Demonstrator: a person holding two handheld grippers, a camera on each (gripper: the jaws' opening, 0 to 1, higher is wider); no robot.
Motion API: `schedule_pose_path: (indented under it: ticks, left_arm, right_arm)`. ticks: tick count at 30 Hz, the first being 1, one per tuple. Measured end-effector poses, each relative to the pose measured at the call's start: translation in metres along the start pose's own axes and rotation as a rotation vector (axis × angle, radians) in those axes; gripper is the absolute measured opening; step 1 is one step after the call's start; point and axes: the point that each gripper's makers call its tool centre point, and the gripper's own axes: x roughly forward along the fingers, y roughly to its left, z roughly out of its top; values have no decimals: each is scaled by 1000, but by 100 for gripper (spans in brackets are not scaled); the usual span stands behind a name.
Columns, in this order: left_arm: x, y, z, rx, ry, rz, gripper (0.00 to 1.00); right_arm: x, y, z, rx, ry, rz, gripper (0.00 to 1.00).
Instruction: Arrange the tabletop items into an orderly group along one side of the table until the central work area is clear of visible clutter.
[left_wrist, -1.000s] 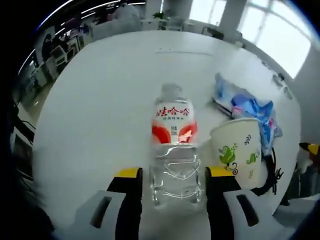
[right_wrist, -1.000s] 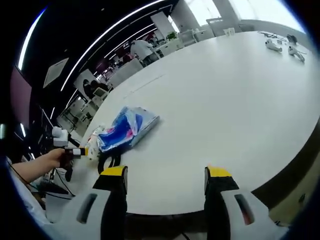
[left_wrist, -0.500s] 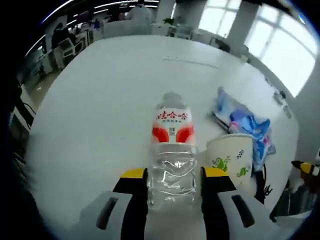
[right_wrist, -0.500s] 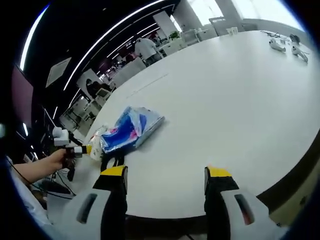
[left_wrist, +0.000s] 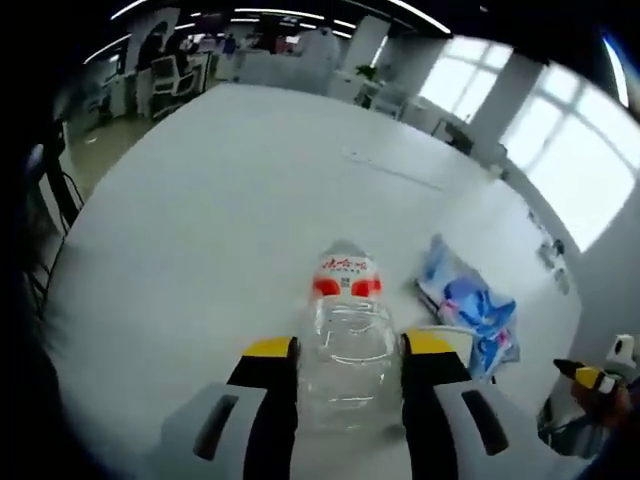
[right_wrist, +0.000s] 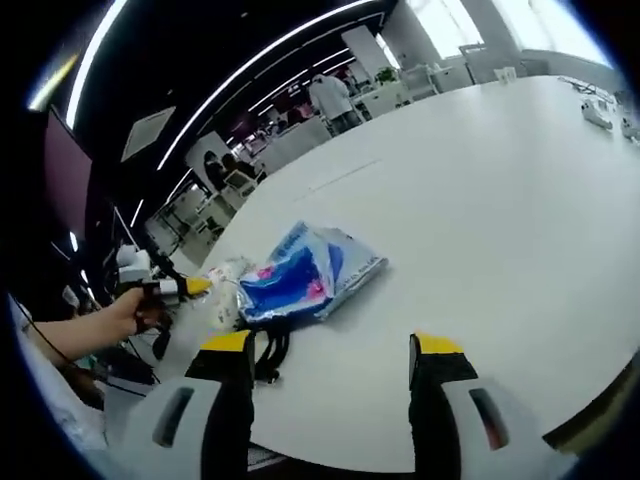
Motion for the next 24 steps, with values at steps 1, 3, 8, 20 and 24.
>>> schedule_pose_path:
  ticks: [1,3,8,20,24]
  left_arm:
    - [-1,0,0,1,0,3,35]
    - [-5,-4,-2,-5,-3,5,35]
    - [-8,-7,-1,-33,-14,9,35]
    - [-12,-3,5,-92,-48,22,35]
    - [-14,-2,6,-94,-54,29,36]
  right_arm:
    - [3,7,4,25,-18,24,60]
    - [12,28,11,84,-33,99,60]
    - [35,69,16,103,0,205,62]
    - [136,172,59,461,118,367,60]
    - [166,180,66,464,179,357,51]
